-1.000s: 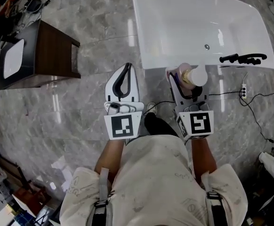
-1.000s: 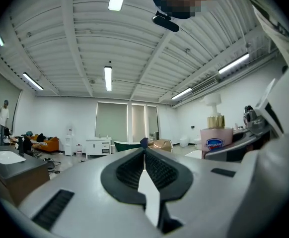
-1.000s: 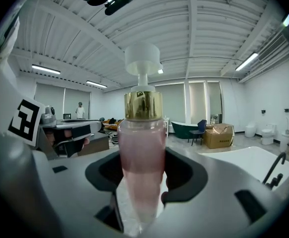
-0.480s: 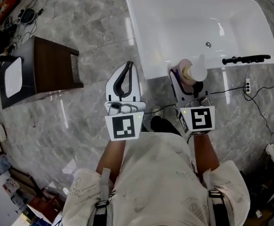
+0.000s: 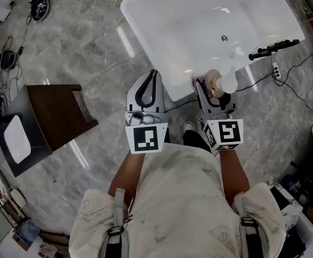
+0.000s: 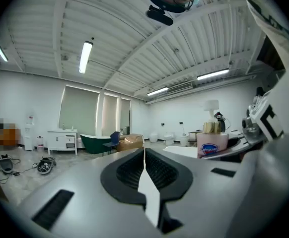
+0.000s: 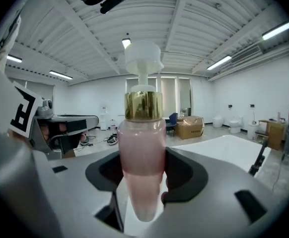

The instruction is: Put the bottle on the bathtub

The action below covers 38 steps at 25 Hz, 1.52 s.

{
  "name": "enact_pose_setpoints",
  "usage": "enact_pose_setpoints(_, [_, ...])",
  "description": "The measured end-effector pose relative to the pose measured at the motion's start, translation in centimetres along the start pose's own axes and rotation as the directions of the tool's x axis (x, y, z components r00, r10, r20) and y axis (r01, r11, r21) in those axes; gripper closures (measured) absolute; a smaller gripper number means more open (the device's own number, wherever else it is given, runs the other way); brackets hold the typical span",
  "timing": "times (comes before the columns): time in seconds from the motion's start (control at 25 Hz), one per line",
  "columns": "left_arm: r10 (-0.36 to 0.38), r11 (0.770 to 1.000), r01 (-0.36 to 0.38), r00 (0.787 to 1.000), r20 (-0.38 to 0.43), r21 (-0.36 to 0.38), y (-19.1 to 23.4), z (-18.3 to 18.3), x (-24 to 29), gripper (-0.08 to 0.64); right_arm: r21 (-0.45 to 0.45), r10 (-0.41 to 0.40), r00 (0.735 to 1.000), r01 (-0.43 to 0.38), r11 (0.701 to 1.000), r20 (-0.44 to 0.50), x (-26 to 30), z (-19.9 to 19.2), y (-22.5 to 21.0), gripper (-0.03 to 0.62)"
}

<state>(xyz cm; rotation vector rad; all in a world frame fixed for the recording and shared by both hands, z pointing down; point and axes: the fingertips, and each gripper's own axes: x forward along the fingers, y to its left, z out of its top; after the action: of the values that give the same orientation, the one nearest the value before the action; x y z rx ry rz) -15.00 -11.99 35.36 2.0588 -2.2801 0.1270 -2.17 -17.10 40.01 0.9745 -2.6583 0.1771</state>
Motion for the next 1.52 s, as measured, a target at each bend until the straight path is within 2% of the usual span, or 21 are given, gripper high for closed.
enact_pose_setpoints(0.12, [-0.079, 0.997, 0.079, 0.997, -0.003, 0.016, 1.1, -0.4, 1.6, 0.551, 0.024, -0.072, 0.997, 0.072, 0.997, -0.022, 1.4, -0.2, 0.2, 0.385])
enact_pose_setpoints(0.36, [-0.19, 0.982, 0.19, 0.982, 0.001, 0.002, 2.8, -1.2, 3.9, 0.551, 0.061, -0.187, 0.981, 0.189, 0.98, -0.044, 2.6, -0.8, 0.5, 0.385])
enact_pose_setpoints(0.56, [-0.29, 0.957, 0.29, 0.957, -0.009, -0.006, 2.3, -2.8, 4.8, 0.551, 0.104, -0.263, 0.962, 0.269, 0.957, -0.069, 2.8, -2.7, 0.5, 0.385])
enact_pose_setpoints(0.72, [-0.371, 0.929, 0.37, 0.929, -0.009, -0.017, 0.9, -3.9, 5.2, 0.552, 0.125, -0.307, 0.945, 0.32, 0.939, -0.113, 2.1, -5.1, 0.9, 0.385])
enact_pose_setpoints(0.88, [-0.411, 0.912, 0.411, 0.911, -0.014, -0.01, -0.4, -5.3, 5.4, 0.552, 0.153, -0.325, 0.934, 0.346, 0.926, -0.147, 1.7, -7.8, 0.8, 0.385])
enact_pose_setpoints(1.04, [-0.427, 0.904, 0.427, 0.904, -0.021, -0.007, -1.4, -7.4, 4.9, 0.554, 0.17, -0.325, 0.929, 0.354, 0.92, -0.177, 1.7, -11.1, 0.8, 0.385])
enact_pose_setpoints(1.28, [-0.423, 0.904, 0.426, 0.904, -0.059, 0.04, -2.0, -11.0, 4.5, 0.554, 0.186, -0.26, 0.937, 0.305, 0.934, -0.234, 3.2, -15.7, 1.4, 0.385])
enact_pose_setpoints(1.52, [-0.394, 0.918, 0.396, 0.911, -0.126, -0.006, -2.0, -13.5, 3.8, 0.554, 0.163, -0.173, 0.934, 0.232, 0.959, -0.312, 5.3, -19.6, 2.4, 0.385])
